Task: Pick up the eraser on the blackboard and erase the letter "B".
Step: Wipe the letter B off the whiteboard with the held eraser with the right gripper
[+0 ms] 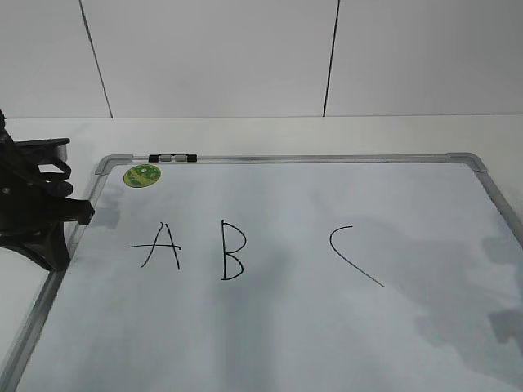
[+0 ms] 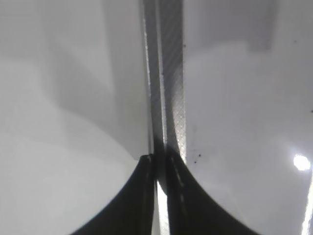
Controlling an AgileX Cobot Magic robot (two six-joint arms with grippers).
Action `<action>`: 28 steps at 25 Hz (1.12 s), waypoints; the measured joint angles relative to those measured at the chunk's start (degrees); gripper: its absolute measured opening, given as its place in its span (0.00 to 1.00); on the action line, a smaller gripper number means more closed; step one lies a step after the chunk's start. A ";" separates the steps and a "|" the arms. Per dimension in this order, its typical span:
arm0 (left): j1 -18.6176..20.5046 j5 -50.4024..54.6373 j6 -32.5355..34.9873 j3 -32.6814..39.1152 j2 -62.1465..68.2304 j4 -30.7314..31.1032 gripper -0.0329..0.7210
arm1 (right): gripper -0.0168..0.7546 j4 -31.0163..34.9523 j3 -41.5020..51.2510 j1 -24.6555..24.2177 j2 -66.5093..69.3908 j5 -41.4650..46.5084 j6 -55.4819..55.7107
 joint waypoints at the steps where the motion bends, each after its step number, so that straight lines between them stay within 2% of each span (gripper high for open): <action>1: 0.00 0.00 0.00 0.00 0.00 0.00 0.09 | 0.73 0.00 -0.22 0.00 0.12 0.14 0.00; 12: 0.00 0.00 0.00 0.00 0.00 0.00 0.09 | 0.73 1.29 -6.36 0.00 0.34 8.14 0.30; 15: 0.00 0.10 0.00 0.00 0.00 0.00 0.09 | 0.73 3.51 -7.92 0.00 0.34 9.73 0.30; 18: 0.00 0.10 0.00 0.00 0.00 0.00 0.09 | 0.73 5.87 -11.15 0.00 0.34 13.64 0.20; 24: 0.00 0.10 0.00 0.00 0.00 0.00 0.09 | 0.73 6.51 -18.31 0.11 0.34 17.14 0.20; 28: 0.00 0.21 0.00 0.00 0.00 0.00 0.09 | 0.73 6.64 -22.45 5.05 0.34 17.72 2.64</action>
